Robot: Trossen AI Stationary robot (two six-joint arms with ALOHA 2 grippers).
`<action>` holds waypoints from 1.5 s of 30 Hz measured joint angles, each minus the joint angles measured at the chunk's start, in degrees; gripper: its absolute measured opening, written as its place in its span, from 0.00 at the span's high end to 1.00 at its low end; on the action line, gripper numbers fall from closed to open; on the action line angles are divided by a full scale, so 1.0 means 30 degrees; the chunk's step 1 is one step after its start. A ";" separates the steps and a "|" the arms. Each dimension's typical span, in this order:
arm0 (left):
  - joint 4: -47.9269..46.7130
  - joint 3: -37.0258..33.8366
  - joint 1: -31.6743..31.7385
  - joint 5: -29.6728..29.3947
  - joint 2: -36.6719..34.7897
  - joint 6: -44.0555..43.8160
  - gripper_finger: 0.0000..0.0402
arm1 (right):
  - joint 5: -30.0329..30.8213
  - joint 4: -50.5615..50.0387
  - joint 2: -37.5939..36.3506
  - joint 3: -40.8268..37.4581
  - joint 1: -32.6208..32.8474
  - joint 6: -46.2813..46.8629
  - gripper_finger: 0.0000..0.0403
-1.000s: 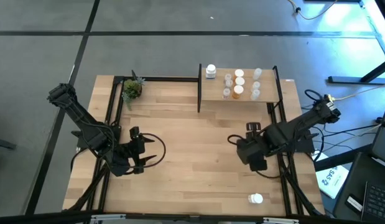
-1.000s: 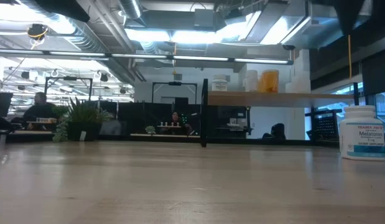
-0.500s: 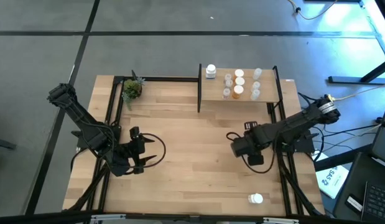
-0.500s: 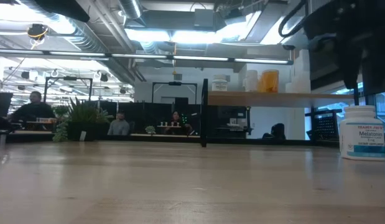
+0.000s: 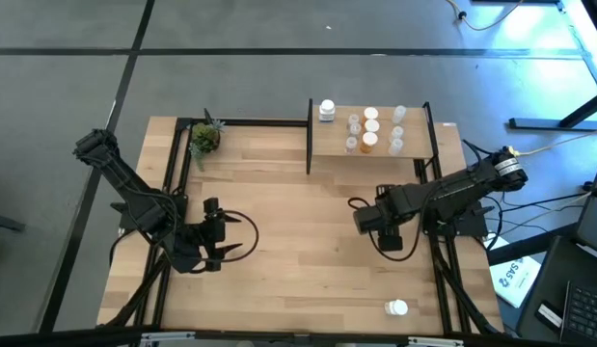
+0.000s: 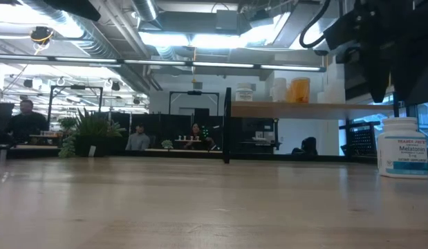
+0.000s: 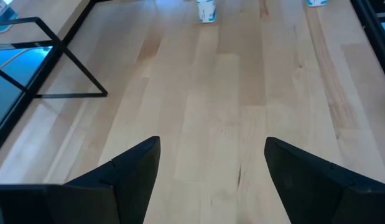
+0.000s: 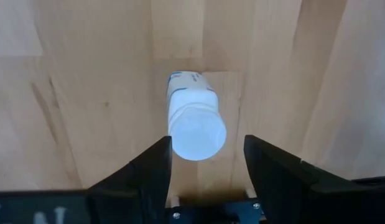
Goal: Pick and place medicine bottles onto shelf by color
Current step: Put the top white pill bottle on the shelf aligned with the other white pill bottle
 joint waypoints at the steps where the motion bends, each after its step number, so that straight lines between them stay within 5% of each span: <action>1: 0.0000 0.0000 0.0000 0.0000 0.0000 -0.0041 0.29 | 0.0000 -0.0038 0.0000 0.0000 0.0000 0.0007 0.50; 33: 0.0000 0.0000 0.0000 0.0007 0.0000 -0.0355 0.29 | -0.0350 0.1308 0.0000 -0.0033 0.0000 0.2106 0.50; 45: 0.0000 0.0000 0.0000 0.0007 0.0000 -0.0353 0.29 | 0.0163 0.0375 0.0007 -0.0095 0.0000 0.1953 0.31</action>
